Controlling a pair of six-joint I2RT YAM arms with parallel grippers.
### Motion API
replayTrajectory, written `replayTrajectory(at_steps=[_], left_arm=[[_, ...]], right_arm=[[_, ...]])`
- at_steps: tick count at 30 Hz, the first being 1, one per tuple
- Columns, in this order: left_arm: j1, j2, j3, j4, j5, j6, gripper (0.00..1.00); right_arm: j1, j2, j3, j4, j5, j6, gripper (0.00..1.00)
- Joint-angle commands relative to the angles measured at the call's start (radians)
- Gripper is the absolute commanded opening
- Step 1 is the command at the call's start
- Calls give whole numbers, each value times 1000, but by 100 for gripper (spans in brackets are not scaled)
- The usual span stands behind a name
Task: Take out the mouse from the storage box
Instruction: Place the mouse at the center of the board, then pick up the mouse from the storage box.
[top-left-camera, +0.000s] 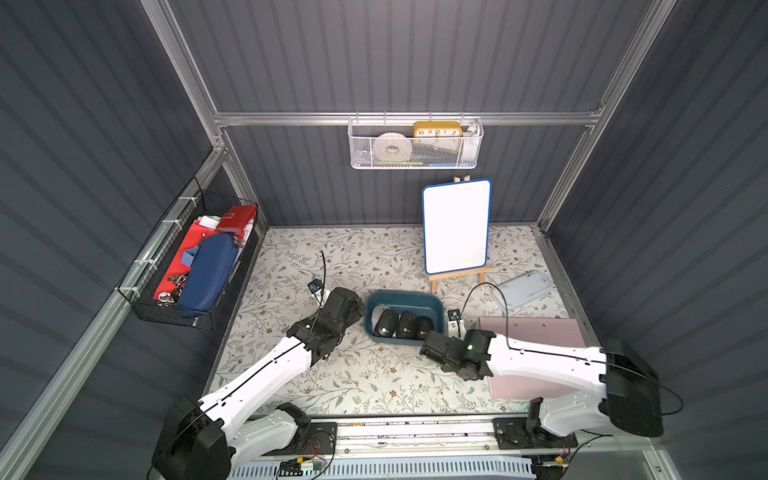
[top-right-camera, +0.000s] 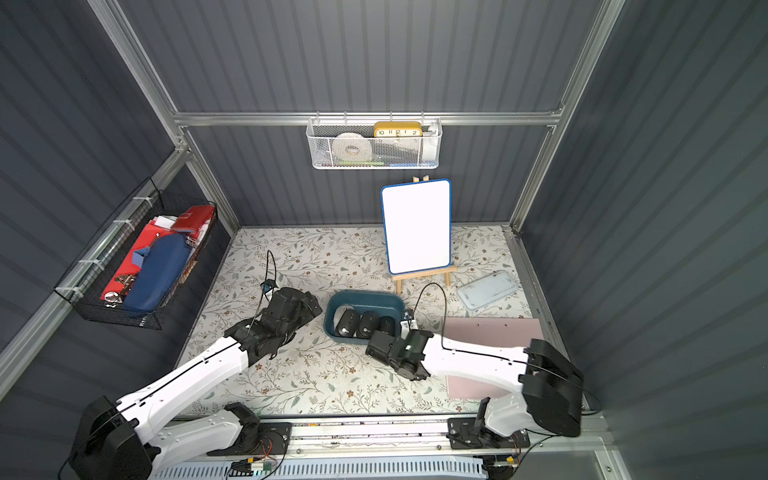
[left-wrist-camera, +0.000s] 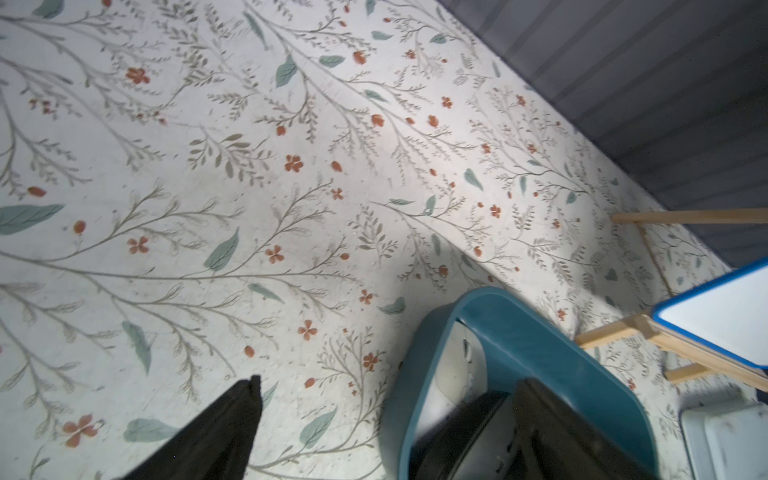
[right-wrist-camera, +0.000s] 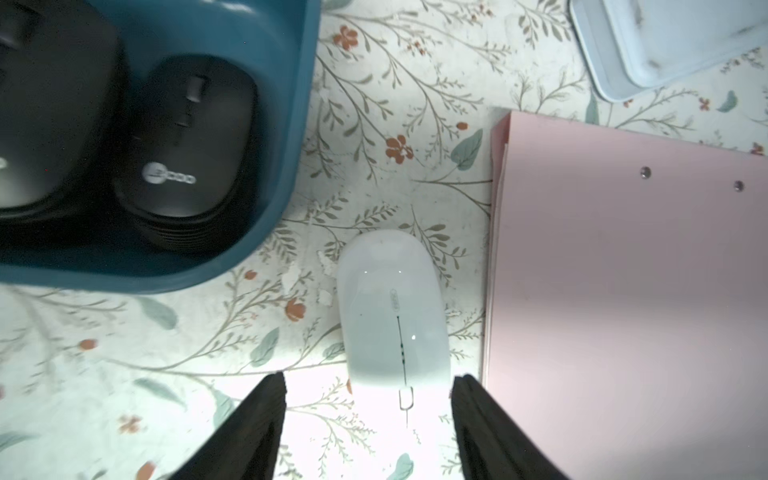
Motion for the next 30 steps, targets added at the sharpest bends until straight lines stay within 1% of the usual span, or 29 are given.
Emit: replayTrajectory(at_steps=[1, 3, 6, 9, 13, 16, 17, 19, 23, 26, 30], left_arm=[[-3, 25, 92, 7, 95, 154, 99], [-21, 80, 152, -15, 152, 181, 99], [-89, 187, 234, -60, 165, 211, 99], [-155, 288, 311, -130, 122, 223, 99], [-226, 393, 392, -233, 61, 256, 99], [-273, 449, 435, -315, 9, 270, 99], [-285, 464, 443, -331, 5, 272, 98], [-300, 484, 458, -336, 33, 273, 97], [-359, 541, 498, -287, 107, 271, 93], [-391, 620, 552, -302, 101, 247, 92], [-397, 717, 622, -368, 50, 216, 92]], right_arm=[[1, -119, -66, 70, 61, -71, 71], [-13, -189, -91, 109, 70, -107, 73], [-49, -238, -111, 141, 72, -135, 75], [-81, -274, -127, 173, 86, -168, 78], [-160, -324, -157, 248, 45, -236, 78], [-242, -359, -186, 298, -15, -278, 78], [-261, -369, -194, 311, -31, -288, 78], [-282, -377, -203, 328, -40, -305, 78], [-300, -369, -208, 318, -18, -303, 78], [-303, -382, -219, 285, 50, -246, 78], [-315, -444, -270, 327, 40, -221, 79]])
